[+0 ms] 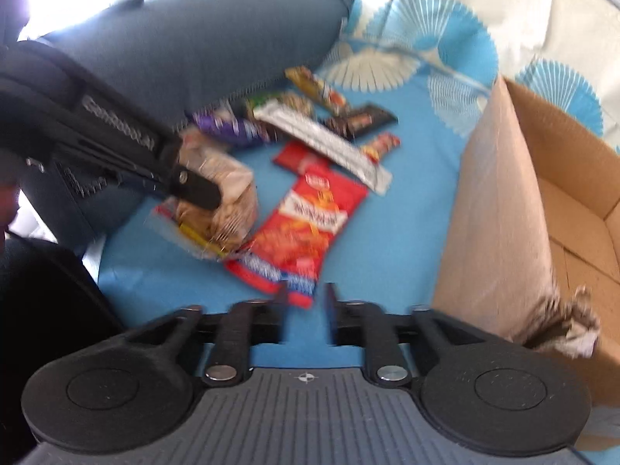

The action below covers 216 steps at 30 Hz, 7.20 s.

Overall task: Organize snacks
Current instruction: 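Grasp the red spicy strip bag with the right tool while the left tool grasps the cookie bag, then carry the red bag with the right tool while the left tool carries the cookie bag to the box, then open both tools to drop the red bag and cookie bag into the box, then move both tools back over the remaining snacks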

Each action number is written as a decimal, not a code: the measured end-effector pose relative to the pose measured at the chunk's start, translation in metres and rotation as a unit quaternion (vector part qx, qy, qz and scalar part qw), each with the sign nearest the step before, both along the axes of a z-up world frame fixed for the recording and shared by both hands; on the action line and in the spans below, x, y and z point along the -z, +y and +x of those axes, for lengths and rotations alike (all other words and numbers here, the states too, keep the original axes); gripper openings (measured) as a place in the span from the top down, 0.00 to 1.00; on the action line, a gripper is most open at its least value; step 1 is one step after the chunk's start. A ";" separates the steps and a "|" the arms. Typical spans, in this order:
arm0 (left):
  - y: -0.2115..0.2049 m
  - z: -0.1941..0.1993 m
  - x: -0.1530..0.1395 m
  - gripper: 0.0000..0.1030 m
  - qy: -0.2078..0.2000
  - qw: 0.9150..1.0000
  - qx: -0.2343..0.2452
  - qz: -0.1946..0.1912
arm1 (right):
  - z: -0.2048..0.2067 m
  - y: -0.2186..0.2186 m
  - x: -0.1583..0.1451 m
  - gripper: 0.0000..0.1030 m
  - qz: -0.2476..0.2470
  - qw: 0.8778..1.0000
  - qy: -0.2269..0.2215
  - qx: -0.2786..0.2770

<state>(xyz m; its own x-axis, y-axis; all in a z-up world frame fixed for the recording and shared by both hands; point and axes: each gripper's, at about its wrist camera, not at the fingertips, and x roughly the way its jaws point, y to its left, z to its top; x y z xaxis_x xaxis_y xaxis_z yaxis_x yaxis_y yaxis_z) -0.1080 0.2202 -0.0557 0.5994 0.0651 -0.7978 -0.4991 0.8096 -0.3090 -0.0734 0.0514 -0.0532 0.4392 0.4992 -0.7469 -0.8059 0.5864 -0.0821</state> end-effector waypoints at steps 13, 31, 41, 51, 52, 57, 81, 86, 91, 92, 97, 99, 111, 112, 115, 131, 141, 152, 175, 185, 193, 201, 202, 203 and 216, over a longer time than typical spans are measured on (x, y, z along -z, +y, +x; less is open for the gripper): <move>0.012 -0.010 0.001 0.43 -0.009 0.999 -0.047 -0.016 | 0.028 0.009 0.011 0.34 0.058 0.998 0.029 0.027; 0.014 0.015 0.013 0.25 0.032 0.998 -0.044 -0.026 | 0.049 0.035 0.039 0.18 0.027 0.998 0.041 0.040; 0.012 0.025 0.020 0.23 0.061 0.997 -0.042 -0.021 | 0.038 0.026 0.029 0.55 0.012 0.999 0.021 0.028; 0.006 0.039 0.026 0.24 0.085 0.995 -0.047 0.000 | 0.028 0.014 0.022 0.58 -0.006 0.999 0.018 0.030; 0.005 0.039 0.026 0.26 0.087 0.995 -0.046 0.005 | 0.027 0.013 0.021 0.59 -0.007 0.999 0.016 0.029; 0.003 0.034 0.023 0.43 0.074 0.997 -0.037 0.009 | 0.021 0.009 0.017 0.60 -0.007 0.999 0.009 0.034; -0.009 -0.015 -0.018 0.46 -0.099 0.995 -0.003 0.017 | -0.019 -0.028 -0.030 0.69 0.048 0.995 -0.078 0.044; -0.008 -0.020 -0.023 0.46 -0.125 0.992 0.002 0.012 | -0.026 -0.046 -0.056 0.69 0.067 0.991 -0.100 0.061; -0.008 -0.022 -0.026 0.46 -0.143 0.990 0.014 0.005 | -0.032 -0.076 -0.088 0.69 0.108 0.983 -0.131 0.073; -0.008 -0.022 -0.026 0.46 -0.145 0.989 0.015 0.006 | -0.032 -0.085 -0.094 0.69 0.119 0.980 -0.138 0.077; -0.011 -0.020 -0.028 0.46 -0.143 0.990 0.013 0.018 | -0.017 -0.131 -0.118 0.69 0.151 0.970 -0.153 0.115; -0.013 -0.018 -0.028 0.46 -0.136 0.990 0.012 0.026 | -0.003 -0.150 -0.125 0.69 0.163 0.965 -0.154 0.137; -0.046 -0.002 -0.039 0.46 -0.144 0.984 0.035 0.101 | 0.068 -0.263 -0.114 0.69 0.238 0.928 -0.154 0.243; -0.050 0.000 -0.041 0.46 -0.145 0.984 0.036 0.100 | 0.070 -0.266 -0.112 0.70 0.248 0.924 -0.148 0.250; -0.067 0.013 -0.052 0.46 -0.140 0.984 0.047 0.096 | 0.078 -0.268 -0.104 0.70 0.265 0.922 -0.120 0.255; -0.200 0.156 -0.126 0.46 -0.193 0.965 0.143 0.106 | 0.101 -0.261 -0.091 0.70 0.234 0.938 -0.059 0.248; -0.206 0.166 -0.124 0.14 -0.153 0.969 0.132 0.142 | 0.123 -0.256 -0.079 0.38 0.175 0.933 -0.015 0.314; -0.159 0.141 -0.069 0.15 -0.026 0.991 0.045 0.121 | 0.134 -0.261 -0.072 0.42 0.135 0.914 0.007 0.383; -0.189 0.139 -0.056 0.48 -0.031 0.988 0.106 0.109 | 0.149 -0.305 -0.060 0.78 0.158 0.848 0.068 0.501; -0.181 0.127 -0.060 0.44 -0.061 0.986 0.119 0.095 | 0.140 -0.308 -0.068 0.60 0.187 0.850 0.050 0.490; -0.177 0.093 -0.073 0.43 -0.139 0.975 0.130 0.115 | 0.109 -0.301 -0.086 0.49 0.228 0.864 -0.036 0.447; -0.159 0.047 -0.078 0.44 -0.197 0.949 0.186 0.158 | 0.077 -0.278 -0.098 0.49 0.242 0.889 -0.074 0.381; -0.155 0.041 -0.077 0.45 -0.200 0.946 0.196 0.165 | 0.070 -0.274 -0.099 0.49 0.243 0.893 -0.075 0.371; -0.151 0.036 -0.076 0.50 -0.202 0.941 0.207 0.173 | 0.065 -0.270 -0.101 0.49 0.245 0.897 -0.078 0.360; -0.067 -0.006 -0.039 0.76 -0.171 0.961 0.103 0.190 | 0.022 -0.195 -0.113 0.76 0.196 0.946 -0.099 0.238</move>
<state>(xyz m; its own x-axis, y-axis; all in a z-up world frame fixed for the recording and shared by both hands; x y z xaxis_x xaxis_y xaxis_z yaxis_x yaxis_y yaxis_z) -0.1143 0.1530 -0.0163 0.8536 0.1647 -0.4942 -0.2384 0.9670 -0.0896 -0.0512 -0.1440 0.0598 0.7960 0.4315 -0.4245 -0.4345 0.8956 0.0956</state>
